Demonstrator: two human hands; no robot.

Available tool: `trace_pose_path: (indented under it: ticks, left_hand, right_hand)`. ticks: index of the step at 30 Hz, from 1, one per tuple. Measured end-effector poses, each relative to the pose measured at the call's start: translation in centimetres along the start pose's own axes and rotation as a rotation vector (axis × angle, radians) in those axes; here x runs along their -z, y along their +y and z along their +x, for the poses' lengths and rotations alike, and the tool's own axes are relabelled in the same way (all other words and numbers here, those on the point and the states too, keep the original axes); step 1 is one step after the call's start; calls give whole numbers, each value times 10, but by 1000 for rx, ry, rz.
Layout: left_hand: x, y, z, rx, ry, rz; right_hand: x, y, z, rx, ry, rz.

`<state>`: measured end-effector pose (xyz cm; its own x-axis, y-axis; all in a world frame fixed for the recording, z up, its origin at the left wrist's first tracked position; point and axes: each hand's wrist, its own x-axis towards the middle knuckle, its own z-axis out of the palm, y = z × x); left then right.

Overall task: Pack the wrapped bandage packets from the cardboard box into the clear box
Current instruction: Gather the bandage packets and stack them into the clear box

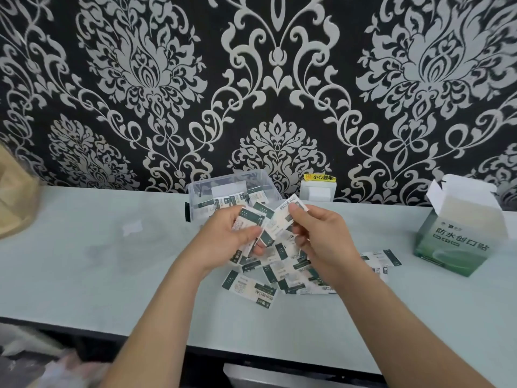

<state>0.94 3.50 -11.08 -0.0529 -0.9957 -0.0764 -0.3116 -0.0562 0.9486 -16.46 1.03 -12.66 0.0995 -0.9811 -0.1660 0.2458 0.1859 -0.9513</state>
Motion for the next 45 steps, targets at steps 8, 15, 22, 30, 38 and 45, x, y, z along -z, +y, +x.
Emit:
trace_pose_path:
  ticks: [8,15,22,30,38,45]
  left_hand:
    - [-35,-2,4,14,85,274]
    - [-53,5,5,-29,308,-195]
    - [-57,7,8,-57,288,-573]
    - [-33,-7,8,-76,105,718]
    - [-33,-15,13,119,18,771]
    - [-25,-9,8,-68,58,510]
  right_hand:
    - [1,4,6,7,-81,-143]
    - [-5,4,1,79,-295,-104]
    - [-1,0,-1,267,-417,-446]
    - [24,-16,7,144,6,-399]
    - [25,-18,5,-98,-28,-1]
    - [23,-14,5,-151,-36,-125]
